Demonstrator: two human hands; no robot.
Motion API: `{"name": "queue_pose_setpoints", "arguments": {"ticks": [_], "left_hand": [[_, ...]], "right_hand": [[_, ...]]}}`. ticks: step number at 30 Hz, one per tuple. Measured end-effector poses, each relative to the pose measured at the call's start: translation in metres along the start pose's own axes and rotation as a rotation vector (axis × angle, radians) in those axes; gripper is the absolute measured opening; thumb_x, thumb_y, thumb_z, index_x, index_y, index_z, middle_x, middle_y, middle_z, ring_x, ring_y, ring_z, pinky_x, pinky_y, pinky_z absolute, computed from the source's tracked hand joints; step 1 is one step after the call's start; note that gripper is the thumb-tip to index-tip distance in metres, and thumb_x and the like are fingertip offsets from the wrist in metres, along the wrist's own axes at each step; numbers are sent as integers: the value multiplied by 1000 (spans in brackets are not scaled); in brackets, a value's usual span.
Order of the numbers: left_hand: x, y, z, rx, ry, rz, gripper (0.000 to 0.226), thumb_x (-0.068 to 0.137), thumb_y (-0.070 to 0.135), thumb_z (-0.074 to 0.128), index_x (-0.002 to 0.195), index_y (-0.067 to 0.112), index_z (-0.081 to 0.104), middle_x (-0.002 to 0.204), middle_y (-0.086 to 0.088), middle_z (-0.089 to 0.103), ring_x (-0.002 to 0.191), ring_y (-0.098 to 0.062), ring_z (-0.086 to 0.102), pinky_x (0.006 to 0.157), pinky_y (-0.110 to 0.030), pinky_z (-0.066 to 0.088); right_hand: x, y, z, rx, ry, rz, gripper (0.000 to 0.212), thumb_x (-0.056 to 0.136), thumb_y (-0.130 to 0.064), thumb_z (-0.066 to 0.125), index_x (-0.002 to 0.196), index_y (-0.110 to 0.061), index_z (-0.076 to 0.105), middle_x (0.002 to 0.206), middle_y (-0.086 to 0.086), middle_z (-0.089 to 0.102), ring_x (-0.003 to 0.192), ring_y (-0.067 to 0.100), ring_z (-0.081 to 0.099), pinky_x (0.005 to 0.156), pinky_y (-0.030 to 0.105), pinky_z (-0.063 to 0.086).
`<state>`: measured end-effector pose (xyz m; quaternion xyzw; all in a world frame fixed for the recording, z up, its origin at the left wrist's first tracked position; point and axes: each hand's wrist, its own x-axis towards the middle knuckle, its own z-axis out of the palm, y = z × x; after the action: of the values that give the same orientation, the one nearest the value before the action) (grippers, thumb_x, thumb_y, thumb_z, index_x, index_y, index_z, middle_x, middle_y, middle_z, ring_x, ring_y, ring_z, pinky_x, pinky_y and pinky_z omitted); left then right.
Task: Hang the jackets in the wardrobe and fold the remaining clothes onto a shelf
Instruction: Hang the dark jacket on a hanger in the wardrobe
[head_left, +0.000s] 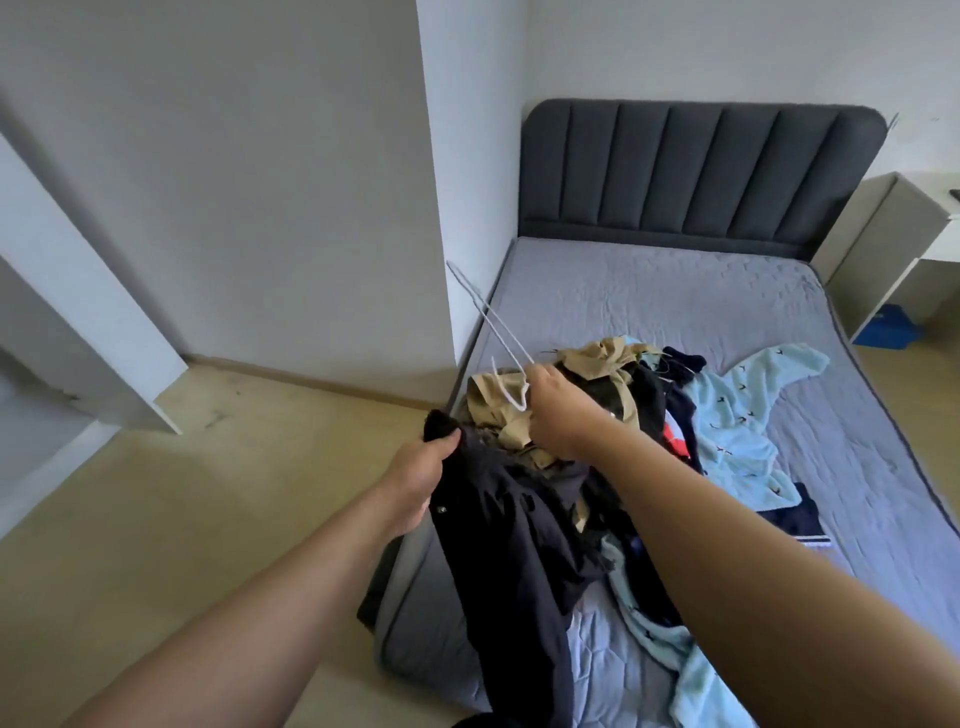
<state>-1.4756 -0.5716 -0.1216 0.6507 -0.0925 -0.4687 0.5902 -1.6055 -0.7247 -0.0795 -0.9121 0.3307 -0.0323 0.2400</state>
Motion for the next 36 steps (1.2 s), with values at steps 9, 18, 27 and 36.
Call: {"name": "queue_pose_setpoints", "arguments": {"ticks": [9,18,27,36], "left_hand": [[0,9,-11,56,-113,81,18,97,21,67,93,6,75,94,-13,76,83,-26,74,70,-29,57],[11,24,-53,425,146,173,30,81,-14,69,100,8,69,103,-11,74,99,-28,69,94,-38,54],[40,50,-72,579,313,240,35,81,-2,63,115,8,59,111,-13,66,107,-32,63,99,-45,52],[9,79,-45,696,108,373,36,67,8,64,100,20,59,97,-5,67,98,-31,65,90,-41,52]], "right_hand": [[-26,20,68,251,-14,213,46,95,-47,54,61,-19,41,62,-1,53,65,24,54,58,34,39],[-44,-25,58,268,180,291,70,92,-77,25,61,-20,51,70,0,62,68,24,61,64,37,50],[-58,-52,44,262,183,276,52,85,-54,34,51,-18,48,63,-4,62,61,23,60,56,32,43],[-46,-65,43,416,161,337,38,86,-37,41,64,-9,53,66,6,64,55,23,55,53,35,46]]}}
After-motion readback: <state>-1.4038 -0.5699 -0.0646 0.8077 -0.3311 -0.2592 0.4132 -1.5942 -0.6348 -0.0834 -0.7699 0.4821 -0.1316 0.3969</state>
